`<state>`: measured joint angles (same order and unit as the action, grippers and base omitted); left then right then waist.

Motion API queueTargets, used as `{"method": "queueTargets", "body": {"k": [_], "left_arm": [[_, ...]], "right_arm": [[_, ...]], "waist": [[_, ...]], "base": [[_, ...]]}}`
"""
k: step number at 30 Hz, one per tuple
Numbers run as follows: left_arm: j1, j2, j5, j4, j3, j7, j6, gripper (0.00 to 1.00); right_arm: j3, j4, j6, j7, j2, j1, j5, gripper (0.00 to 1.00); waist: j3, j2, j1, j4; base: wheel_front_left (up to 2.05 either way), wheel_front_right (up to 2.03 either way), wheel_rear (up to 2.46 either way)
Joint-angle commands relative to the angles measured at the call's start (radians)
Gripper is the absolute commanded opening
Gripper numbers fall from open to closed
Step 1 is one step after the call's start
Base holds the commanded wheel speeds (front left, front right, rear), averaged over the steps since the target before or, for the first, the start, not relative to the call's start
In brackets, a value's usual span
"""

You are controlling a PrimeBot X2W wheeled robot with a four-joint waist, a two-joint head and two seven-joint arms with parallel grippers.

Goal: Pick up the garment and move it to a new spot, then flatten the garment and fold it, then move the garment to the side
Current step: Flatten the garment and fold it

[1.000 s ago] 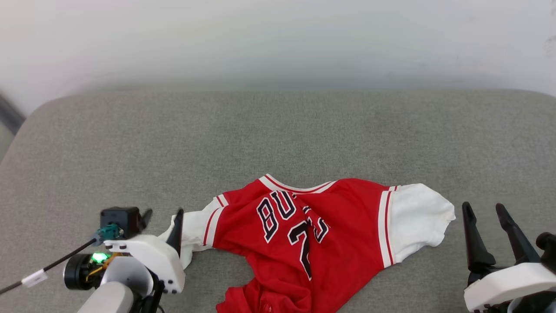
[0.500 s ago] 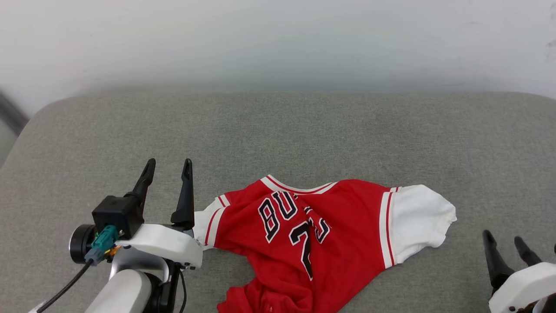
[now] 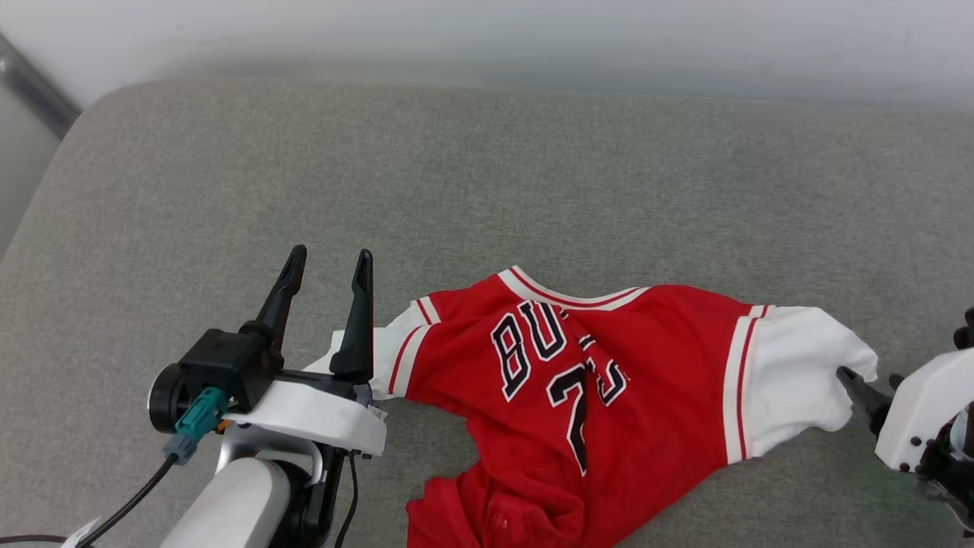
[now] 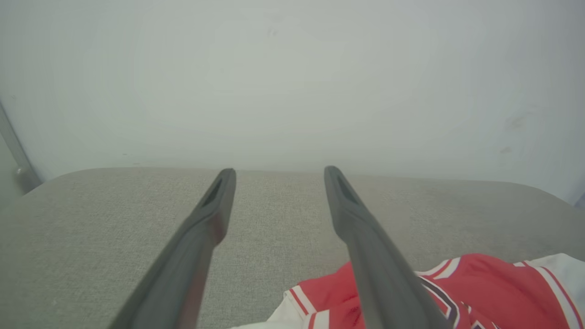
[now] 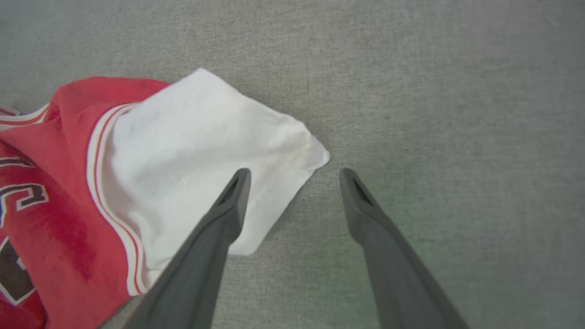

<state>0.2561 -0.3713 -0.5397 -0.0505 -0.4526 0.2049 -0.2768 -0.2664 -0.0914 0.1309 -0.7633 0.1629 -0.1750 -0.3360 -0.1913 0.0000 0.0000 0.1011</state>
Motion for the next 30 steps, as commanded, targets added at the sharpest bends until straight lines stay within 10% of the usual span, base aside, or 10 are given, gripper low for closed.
{"method": "queueTargets", "body": {"k": [1,10,11,12,13,21,30], "left_arm": [[0.013,0.004,0.004,0.004,-0.003,0.006,0.002,1.00],[0.033,0.015,-0.007,0.041,-0.002,0.021,0.018,1.00],[0.032,0.014,-0.009,0.046,-0.002,0.019,0.018,1.00],[0.031,0.010,-0.009,0.053,-0.003,0.011,0.018,1.00],[0.028,0.006,-0.010,0.057,-0.004,0.006,0.018,1.00],[0.010,-0.069,-0.074,0.118,0.014,-0.128,0.045,1.00],[0.003,-0.202,-0.269,0.238,0.004,-0.524,0.155,1.00]], "right_arm": [[0.006,-0.012,0.000,-0.006,0.010,-0.028,0.000,1.00],[-0.019,-0.187,-0.001,-0.094,0.001,-0.087,0.003,1.00],[-0.023,-0.209,-0.001,-0.106,-0.008,-0.081,-0.003,0.82],[-0.025,-0.227,-0.001,-0.117,-0.020,-0.078,-0.013,0.20],[-0.022,-0.240,0.000,-0.122,-0.025,-0.076,-0.017,0.00],[-0.015,-0.178,0.000,-0.016,0.009,-0.105,-0.009,0.00],[0.006,-0.074,0.000,-0.015,-0.020,-0.055,0.005,0.00]], "waist": [[-0.041,0.0000,0.0000,0.034],[-0.083,0.0000,0.0000,0.068],[-0.084,0.0000,0.0000,0.069],[-0.082,0.0000,0.0000,0.069],[-0.079,0.0000,0.0000,0.068],[-0.018,0.0000,0.0000,0.032],[0.029,0.0000,0.0000,-0.028]], "base": [[0.00,0.00,0.00],[0.00,0.00,0.00],[0.00,0.00,0.00],[0.00,0.00,0.00],[0.00,0.00,0.00],[0.00,0.00,0.00],[0.00,0.00,0.00]]}}
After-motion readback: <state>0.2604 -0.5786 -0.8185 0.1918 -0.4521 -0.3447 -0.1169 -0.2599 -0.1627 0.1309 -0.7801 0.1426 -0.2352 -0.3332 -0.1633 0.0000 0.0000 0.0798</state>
